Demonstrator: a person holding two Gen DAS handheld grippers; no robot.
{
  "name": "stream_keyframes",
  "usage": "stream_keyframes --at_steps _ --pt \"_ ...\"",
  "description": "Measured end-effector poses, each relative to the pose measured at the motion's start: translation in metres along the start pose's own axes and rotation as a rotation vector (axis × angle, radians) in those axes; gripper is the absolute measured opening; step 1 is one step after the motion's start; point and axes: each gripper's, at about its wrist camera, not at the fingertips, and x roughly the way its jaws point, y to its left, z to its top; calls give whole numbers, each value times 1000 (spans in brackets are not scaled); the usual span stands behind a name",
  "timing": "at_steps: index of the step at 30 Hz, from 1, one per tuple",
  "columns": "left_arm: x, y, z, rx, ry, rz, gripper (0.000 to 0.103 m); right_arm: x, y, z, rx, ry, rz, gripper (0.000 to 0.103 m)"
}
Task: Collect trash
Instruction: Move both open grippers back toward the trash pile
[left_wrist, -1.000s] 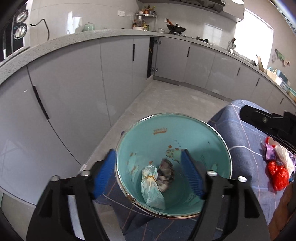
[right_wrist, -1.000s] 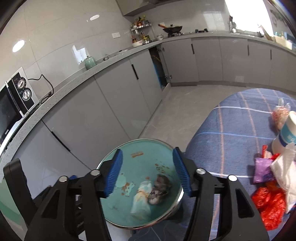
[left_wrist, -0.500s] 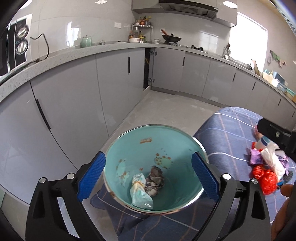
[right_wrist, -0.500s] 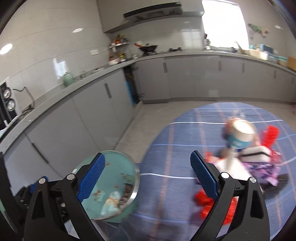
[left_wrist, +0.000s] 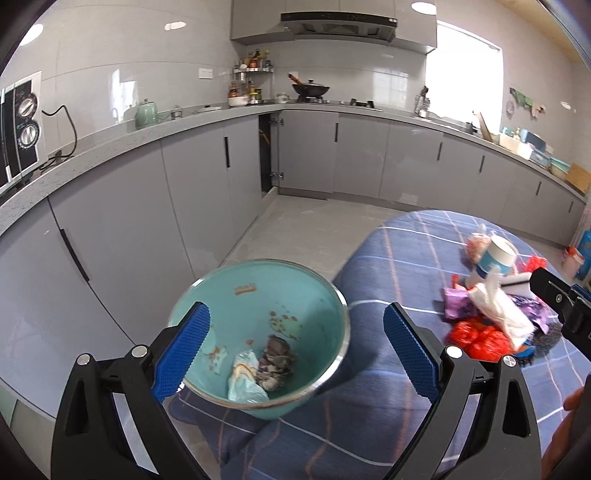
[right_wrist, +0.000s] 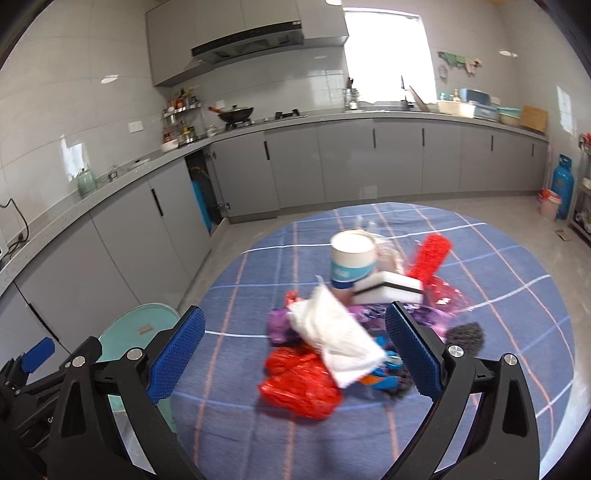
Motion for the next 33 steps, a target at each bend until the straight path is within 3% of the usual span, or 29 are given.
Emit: stream_keyframes --at_steps 15,27,29,31,33 --pt "-14 -50 -15 66 10 -89 97 -36 -80 -34 80 -12 -96 96" --pt "-4 -99 -25 166 29 -118 97 -36 -106 -45 113 -3 -126 95" --pt "-1 -106 -25 181 30 -117 97 -33 -107 -45 104 -1 -123 89" --pt "3 -112 -25 191 35 -122 97 -29 -109 -44 97 15 -113 75" --pt "6 -116 -26 199 42 -130 97 -23 -110 -43 97 35 -97 70"
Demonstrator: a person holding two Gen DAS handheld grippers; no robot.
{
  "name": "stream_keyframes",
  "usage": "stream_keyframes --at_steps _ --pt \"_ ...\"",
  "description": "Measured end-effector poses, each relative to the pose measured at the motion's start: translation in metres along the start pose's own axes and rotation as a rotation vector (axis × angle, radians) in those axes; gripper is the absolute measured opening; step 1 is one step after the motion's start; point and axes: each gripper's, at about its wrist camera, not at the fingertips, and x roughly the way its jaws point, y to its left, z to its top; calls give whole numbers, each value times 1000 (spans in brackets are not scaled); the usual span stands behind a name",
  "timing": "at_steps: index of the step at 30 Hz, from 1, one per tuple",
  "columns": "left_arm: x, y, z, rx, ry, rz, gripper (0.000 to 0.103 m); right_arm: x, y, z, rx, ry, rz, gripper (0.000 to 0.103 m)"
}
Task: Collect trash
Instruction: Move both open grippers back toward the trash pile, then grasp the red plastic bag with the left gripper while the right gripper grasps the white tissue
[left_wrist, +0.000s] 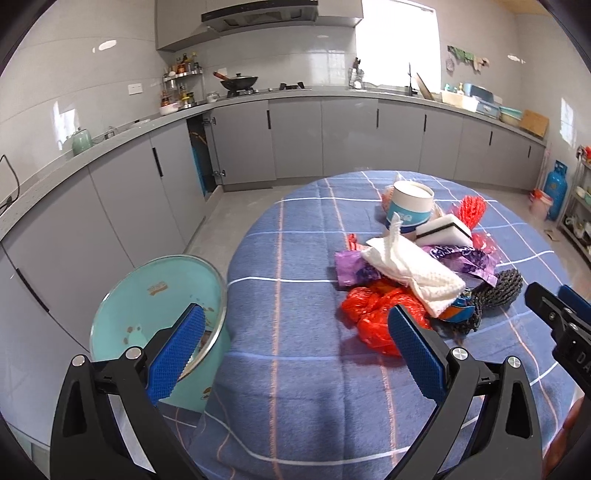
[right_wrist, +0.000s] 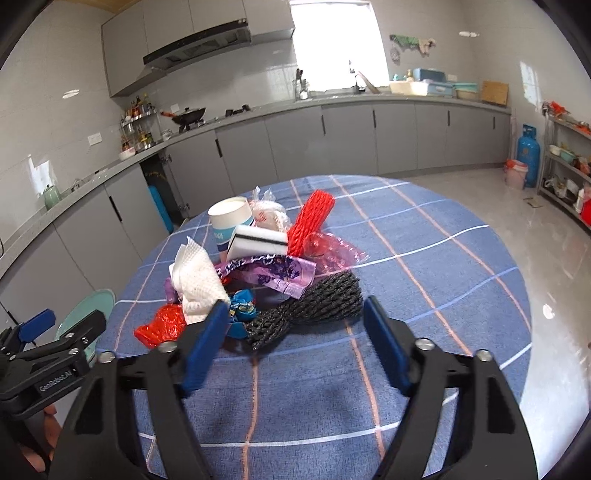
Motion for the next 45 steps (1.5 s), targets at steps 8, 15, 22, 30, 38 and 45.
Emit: stream_keyframes --at_steps 8,15,22,30,38,45 --pt "23 -16 3 19 40 -61 89 13 -3 4 -6 22 31 59" --pt "45 -28 -1 20 99 -97 85 28 -5 8 -14 41 42 59" --pt "68 -38 -1 6 168 -175 71 36 -14 9 12 65 50 59" --pt "69 -47 -6 56 149 -286 20 40 -3 18 -16 66 90 59" --pt "52 -12 -4 33 90 -251 17 50 26 30 -66 71 145 59" --pt "45 26 7 -27 49 -172 17 79 59 28 -118 141 189 53"
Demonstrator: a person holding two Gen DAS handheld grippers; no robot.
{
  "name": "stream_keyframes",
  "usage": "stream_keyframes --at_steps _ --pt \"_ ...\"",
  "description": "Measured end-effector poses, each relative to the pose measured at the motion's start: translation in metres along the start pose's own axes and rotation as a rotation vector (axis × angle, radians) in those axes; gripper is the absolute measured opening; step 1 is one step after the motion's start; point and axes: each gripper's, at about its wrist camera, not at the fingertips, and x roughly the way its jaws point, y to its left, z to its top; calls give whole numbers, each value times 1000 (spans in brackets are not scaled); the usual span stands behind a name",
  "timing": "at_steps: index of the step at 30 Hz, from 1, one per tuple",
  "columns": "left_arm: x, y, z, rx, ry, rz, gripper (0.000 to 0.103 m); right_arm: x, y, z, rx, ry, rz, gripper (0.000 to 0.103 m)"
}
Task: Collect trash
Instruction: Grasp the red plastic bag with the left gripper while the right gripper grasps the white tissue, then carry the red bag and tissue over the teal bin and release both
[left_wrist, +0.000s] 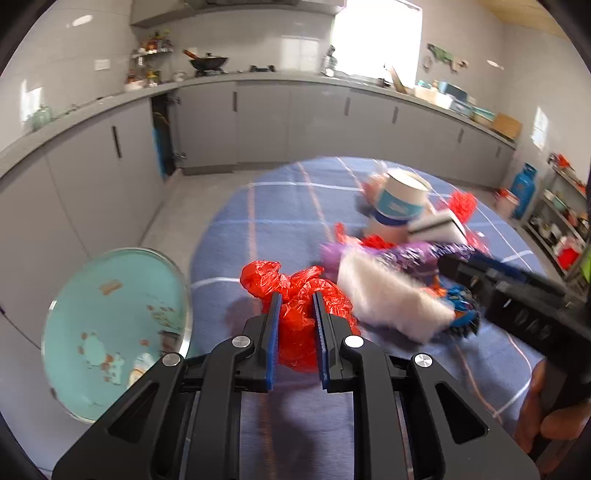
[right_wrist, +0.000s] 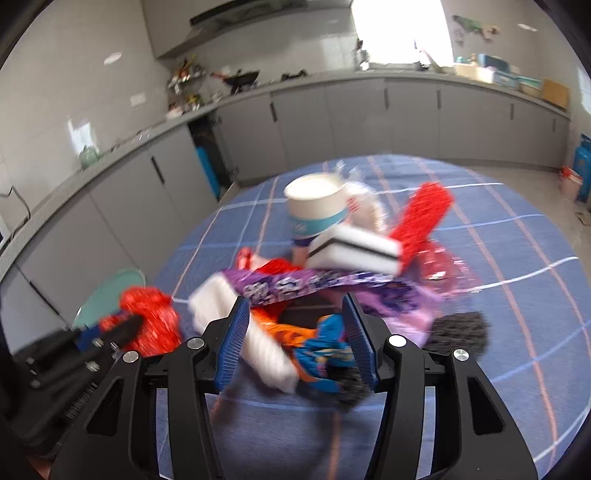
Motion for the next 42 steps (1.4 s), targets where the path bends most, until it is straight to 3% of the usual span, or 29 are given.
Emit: stream_keyframes --at_steps 7,12,18,25,32,34,37,42 --pt "-8 17 8 -12 -12 94 17 30 29 -8 -92 107 30 52" --pt "-12 25 10 -19 -12 122 17 40 37 -13 -123 156 16 43" --pt "-13 30 7 -33 1 133 17 37 48 -18 -166 155 -1 43" --pt "-22 37 6 -34 -14 164 17 16 58 -19 -187 104 74 48" --pt "-28 41 5 -38 -14 168 17 48 56 -30 -183 242 67 47" --pt "-28 41 4 -39 -14 167 17 47 52 -27 -151 244 77 33" --pt "-29 43 4 -47 -16 164 17 43 53 -26 -146 238 91 23" --pt "-33 49 2 -69 -28 151 17 21 58 -20 -85 184 136 20"
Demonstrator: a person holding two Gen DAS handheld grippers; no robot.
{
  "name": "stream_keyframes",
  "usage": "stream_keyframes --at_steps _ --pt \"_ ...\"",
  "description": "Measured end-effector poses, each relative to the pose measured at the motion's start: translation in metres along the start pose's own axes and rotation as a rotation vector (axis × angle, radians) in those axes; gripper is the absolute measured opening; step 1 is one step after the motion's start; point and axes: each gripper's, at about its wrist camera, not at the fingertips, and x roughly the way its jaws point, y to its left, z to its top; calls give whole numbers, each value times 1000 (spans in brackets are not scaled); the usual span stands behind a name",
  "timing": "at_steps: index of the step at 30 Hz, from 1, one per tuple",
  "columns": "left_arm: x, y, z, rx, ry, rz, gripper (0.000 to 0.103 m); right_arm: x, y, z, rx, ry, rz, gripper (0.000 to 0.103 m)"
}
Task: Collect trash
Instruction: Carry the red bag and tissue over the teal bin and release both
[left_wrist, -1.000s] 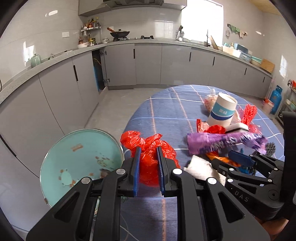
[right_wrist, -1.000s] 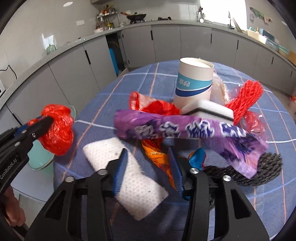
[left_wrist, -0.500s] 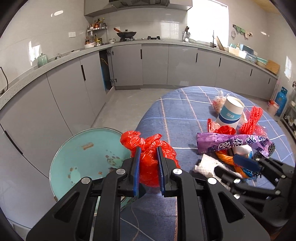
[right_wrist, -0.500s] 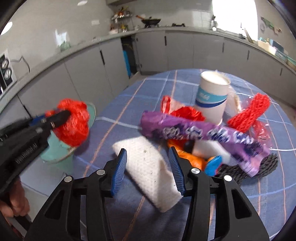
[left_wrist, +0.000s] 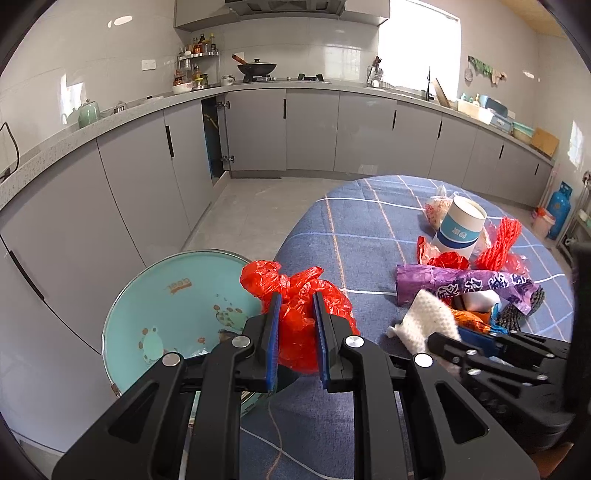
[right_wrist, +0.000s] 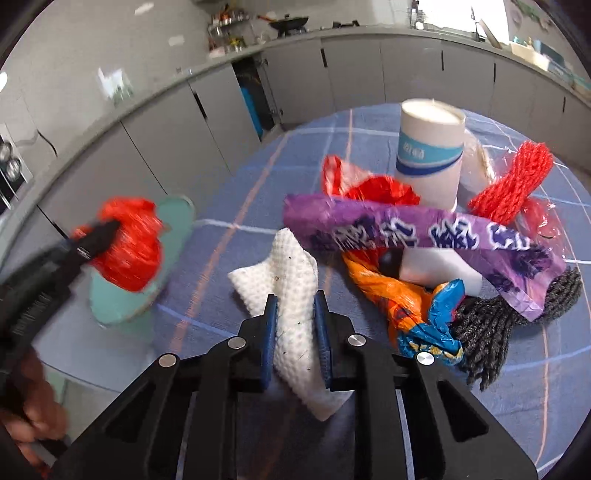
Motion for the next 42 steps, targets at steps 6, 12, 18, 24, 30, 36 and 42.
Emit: stream_keyframes --at_steps 6,12,18,24,30,36,42 --pt "-7 11 1 -21 -18 10 17 -28 24 14 3 -85 44 20" --pt "-17 31 4 -43 -45 48 17 -32 50 25 -19 -114 78 21" --pt "-26 59 6 -77 -67 104 17 -28 77 32 -43 -119 109 21" --pt "-32 88 5 -118 -81 129 17 -19 109 39 -79 -118 144 21" --pt "-35 109 -1 -148 -76 153 17 -12 134 38 -107 -115 160 21" --pt "-34 129 -6 -178 -68 165 17 2 152 40 -110 -90 180 21" --pt "-33 157 -13 -235 -72 144 17 13 166 41 -115 -74 183 21"
